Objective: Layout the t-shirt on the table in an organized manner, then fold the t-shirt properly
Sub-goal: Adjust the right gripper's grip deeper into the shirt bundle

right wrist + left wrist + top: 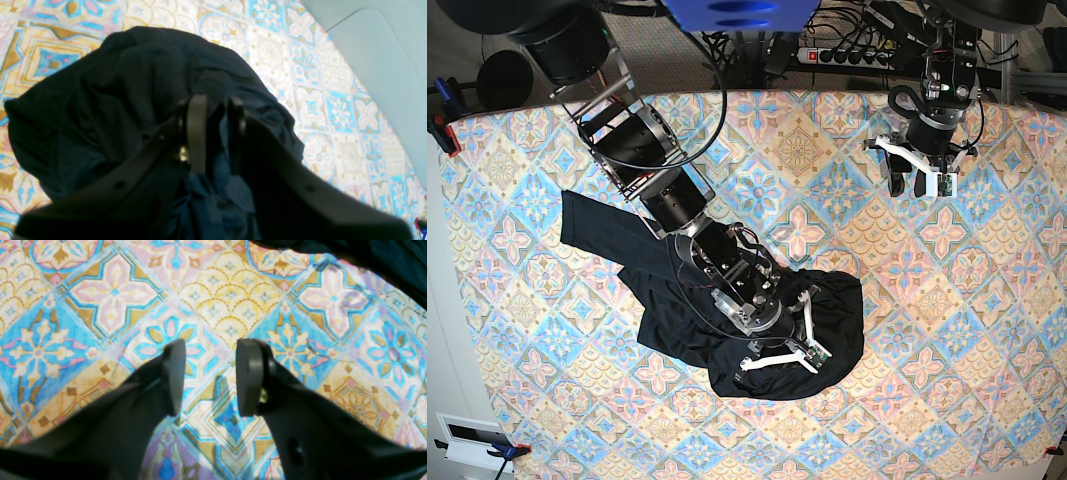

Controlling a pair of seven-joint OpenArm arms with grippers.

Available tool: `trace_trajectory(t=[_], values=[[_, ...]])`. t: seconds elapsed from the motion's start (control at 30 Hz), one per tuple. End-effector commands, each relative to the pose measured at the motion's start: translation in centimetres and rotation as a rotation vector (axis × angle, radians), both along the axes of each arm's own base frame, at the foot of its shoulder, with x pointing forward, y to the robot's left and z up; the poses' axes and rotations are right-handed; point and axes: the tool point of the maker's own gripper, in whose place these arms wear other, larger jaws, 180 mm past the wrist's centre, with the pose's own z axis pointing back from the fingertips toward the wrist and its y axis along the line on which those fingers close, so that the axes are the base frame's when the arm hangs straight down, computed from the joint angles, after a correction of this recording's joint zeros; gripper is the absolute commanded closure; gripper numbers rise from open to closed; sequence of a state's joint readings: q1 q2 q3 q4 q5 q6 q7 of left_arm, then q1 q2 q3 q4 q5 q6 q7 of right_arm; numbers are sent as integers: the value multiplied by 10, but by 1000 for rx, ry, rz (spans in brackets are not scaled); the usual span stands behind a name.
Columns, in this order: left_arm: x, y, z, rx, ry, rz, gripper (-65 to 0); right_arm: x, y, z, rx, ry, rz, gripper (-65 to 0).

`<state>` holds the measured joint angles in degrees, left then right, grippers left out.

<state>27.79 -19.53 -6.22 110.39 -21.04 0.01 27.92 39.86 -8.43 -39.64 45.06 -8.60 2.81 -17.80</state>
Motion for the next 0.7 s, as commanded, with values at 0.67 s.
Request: trace_trajectory(t=[0.67], values=[[6,1,11,6,-43,-4,-243,7,-6,-11,-8,4,-5,-103]])
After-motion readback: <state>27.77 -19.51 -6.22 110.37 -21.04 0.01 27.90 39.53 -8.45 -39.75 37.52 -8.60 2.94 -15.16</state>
